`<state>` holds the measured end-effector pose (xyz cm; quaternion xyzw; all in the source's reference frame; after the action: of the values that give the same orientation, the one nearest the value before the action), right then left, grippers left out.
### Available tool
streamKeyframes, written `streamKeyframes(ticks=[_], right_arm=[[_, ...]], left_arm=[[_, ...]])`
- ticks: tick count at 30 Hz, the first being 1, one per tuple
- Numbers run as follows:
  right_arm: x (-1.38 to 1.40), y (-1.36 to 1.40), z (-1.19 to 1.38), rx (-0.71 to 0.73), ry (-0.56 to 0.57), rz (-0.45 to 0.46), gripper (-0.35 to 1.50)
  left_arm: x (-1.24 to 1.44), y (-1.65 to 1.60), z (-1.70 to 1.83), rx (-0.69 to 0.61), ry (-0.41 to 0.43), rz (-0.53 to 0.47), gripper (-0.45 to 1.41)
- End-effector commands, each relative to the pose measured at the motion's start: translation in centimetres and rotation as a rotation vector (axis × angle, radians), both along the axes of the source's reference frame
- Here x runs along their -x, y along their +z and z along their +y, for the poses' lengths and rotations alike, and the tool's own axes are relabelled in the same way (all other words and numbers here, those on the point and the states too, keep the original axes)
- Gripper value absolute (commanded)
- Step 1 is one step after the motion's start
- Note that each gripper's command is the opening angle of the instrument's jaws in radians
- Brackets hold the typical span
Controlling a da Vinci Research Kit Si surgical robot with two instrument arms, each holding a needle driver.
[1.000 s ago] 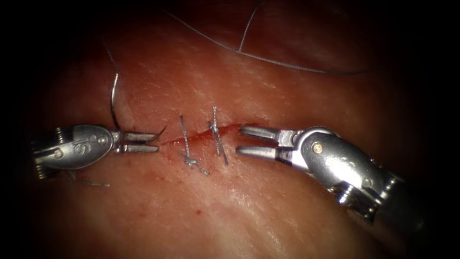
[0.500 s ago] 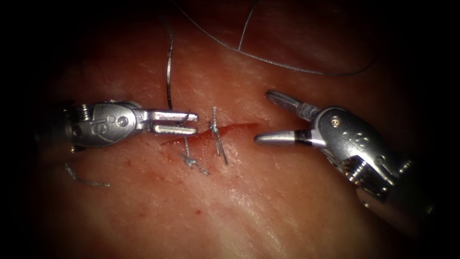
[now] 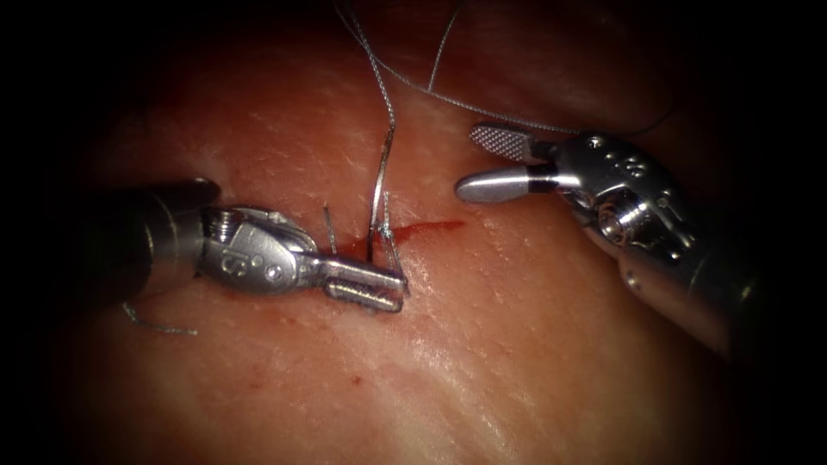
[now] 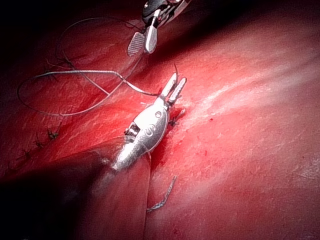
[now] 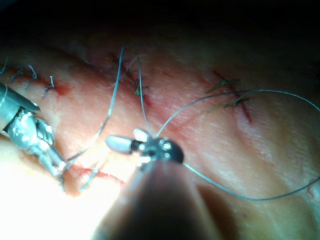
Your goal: Wound Closure
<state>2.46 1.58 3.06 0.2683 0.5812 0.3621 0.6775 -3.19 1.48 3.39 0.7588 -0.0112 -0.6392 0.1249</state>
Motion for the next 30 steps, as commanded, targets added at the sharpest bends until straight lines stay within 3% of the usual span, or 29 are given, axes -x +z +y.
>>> streamKeyframes(ticks=[1, 8, 18, 19, 21, 23, 24, 30], right_arm=[[-0.21, 0.04, 0.05, -0.012, -0.011, 0.028, 0.81], [-0.5, 0.11, -0.01, -0.062, -0.017, 0.119, 0.76], [-0.75, 0.22, -0.02, -0.053, 0.007, 0.139, 0.64], [-0.79, 0.23, -0.05, -0.062, 0.007, 0.142, 0.54], [-0.8, 0.24, -0.06, -0.06, 0.005, 0.143, 0.51], [-0.82, 0.24, -0.1, -0.057, -0.01, 0.156, 0.02], [-0.81, 0.24, -0.11, -0.058, -0.019, 0.164, -0.35], [-0.75, 0.22, -0.08, -0.06, 0.006, 0.189, -0.35]], left_arm=[[0.06, 0.06, 0.03, 0.007, 0.007, -0.012, -0.45], [0.09, 0.05, 0.01, 0.027, 0.006, -0.018, -0.45], [0.13, -0.04, -0.05, 0.05, 0.008, -0.027, -0.45], [0.14, -0.06, -0.05, 0.049, 0.009, -0.028, -0.45], [0.15, -0.06, -0.05, 0.049, 0.009, -0.029, -0.45], [0.16, -0.07, -0.06, 0.049, 0.01, -0.03, -0.45], [0.17, -0.08, -0.06, 0.049, 0.01, -0.03, -0.45], [0.18, -0.1, -0.08, 0.05, 0.0, -0.019, -0.45]])
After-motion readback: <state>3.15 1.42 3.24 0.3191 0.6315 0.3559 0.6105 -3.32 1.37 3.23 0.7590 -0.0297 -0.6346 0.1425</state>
